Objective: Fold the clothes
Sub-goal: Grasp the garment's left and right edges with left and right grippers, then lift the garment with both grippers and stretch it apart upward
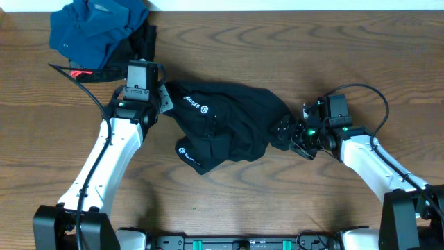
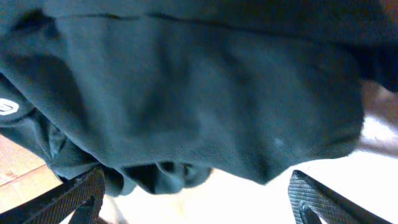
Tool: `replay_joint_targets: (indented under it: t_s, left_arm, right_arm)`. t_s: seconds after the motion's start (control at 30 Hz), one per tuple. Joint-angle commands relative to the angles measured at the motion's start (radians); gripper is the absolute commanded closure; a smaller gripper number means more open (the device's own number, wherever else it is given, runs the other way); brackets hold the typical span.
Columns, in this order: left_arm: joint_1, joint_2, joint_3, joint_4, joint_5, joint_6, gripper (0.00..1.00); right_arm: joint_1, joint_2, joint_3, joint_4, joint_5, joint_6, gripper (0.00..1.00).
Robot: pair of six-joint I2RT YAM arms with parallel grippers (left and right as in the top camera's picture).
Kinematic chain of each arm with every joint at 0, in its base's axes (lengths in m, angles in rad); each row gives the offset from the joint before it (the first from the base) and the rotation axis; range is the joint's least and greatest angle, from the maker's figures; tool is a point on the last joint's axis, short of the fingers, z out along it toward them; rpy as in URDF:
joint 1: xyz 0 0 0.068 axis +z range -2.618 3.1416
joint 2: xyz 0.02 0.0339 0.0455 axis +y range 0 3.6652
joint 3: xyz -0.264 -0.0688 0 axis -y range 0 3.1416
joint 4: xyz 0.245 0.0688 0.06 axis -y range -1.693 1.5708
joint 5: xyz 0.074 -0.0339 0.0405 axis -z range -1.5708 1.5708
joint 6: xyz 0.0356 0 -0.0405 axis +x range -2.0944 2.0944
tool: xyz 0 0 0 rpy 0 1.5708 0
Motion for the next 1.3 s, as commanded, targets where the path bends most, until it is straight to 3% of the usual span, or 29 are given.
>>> replay_joint_targets:
  t_s: [0.0, 0.43, 0.57, 0.63, 0.7, 0.73, 0.97, 1.27]
  left_arm:
    - [0.003, -0.024, 0.023, -0.009, -0.015, 0.018, 0.92]
    - [0.003, -0.024, 0.023, -0.019, -0.015, 0.021, 0.92]
    - [0.003, -0.024, 0.023, -0.019, -0.015, 0.021, 0.92]
    - [0.003, -0.024, 0.023, -0.022, -0.015, 0.021, 0.92]
    - [0.003, -0.024, 0.023, -0.022, -0.002, 0.042, 0.92]
    - [0.003, -0.024, 0.023, -0.022, 0.015, 0.063, 0.92]
    - [-0.001, -0.08, 0.023, -0.025, 0.108, 0.139, 0.92]
    - [-0.033, -0.291, 0.023, -0.053, 0.109, 0.179, 0.91]
  right_arm:
    - [0.025, 0.013, -0.006, 0.029, 0.03, 0.053, 0.1]
    - [0.035, 0.157, -0.006, 0.1, 0.043, 0.105, 0.16]
    - [0.035, 0.179, -0.006, 0.129, 0.045, 0.107, 0.45]
    - [0.035, 0.177, -0.006, 0.139, 0.059, 0.106, 0.65]
    - [0.035, 0.176, -0.005, 0.159, 0.059, 0.081, 0.95]
    - [0.035, 0.176, -0.004, 0.168, 0.06, 0.073, 0.99]
    - [0.035, 0.122, 0.066, 0.131, 0.06, -0.016, 0.99]
    - [0.069, -0.093, 0.285, -0.151, 0.215, -0.157, 0.99]
